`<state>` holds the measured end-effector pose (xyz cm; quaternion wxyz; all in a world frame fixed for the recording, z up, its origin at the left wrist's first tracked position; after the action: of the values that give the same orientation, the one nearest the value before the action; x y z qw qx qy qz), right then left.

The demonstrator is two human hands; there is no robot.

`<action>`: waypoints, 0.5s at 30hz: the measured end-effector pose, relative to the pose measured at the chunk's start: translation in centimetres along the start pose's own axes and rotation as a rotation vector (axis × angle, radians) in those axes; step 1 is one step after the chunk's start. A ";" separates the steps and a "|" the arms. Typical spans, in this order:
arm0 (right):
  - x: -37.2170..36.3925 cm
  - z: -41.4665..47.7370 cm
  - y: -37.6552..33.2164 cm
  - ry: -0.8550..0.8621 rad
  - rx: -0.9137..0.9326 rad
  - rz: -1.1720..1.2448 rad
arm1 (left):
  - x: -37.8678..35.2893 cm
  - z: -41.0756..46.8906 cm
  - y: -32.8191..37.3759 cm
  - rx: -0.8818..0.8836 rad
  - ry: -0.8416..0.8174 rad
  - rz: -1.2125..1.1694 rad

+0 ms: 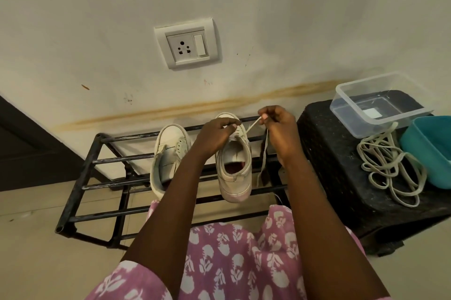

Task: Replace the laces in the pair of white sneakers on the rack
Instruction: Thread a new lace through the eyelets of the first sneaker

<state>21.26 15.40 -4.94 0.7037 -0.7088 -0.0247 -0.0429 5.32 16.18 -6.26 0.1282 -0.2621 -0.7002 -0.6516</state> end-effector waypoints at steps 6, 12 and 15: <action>0.4 -0.1 -2.6 -0.047 0.130 -0.110 | -2.7 0.2 4.5 -0.081 -0.166 -0.161; 1.7 -0.2 -0.9 0.238 -0.030 -0.353 | -2.3 0.8 4.8 0.013 -0.022 -0.187; 1.8 -1.1 1.2 0.347 -0.299 -0.208 | -2.3 1.1 4.8 0.074 -0.019 -0.134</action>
<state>23.15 14.29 -5.97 0.5765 -0.7807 0.0302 -0.2395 9.94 16.89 -3.55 0.0873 -0.2156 -0.7411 -0.6298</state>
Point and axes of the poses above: each hand's wrist, its own z-axis towards the middle knuckle, its own x-axis out of the back of the hand, y = z × x, the point moved 6 cm from there along z, towards the middle knuckle, and after that the axes turned 6 degrees about -y, right-handed, at the moved point
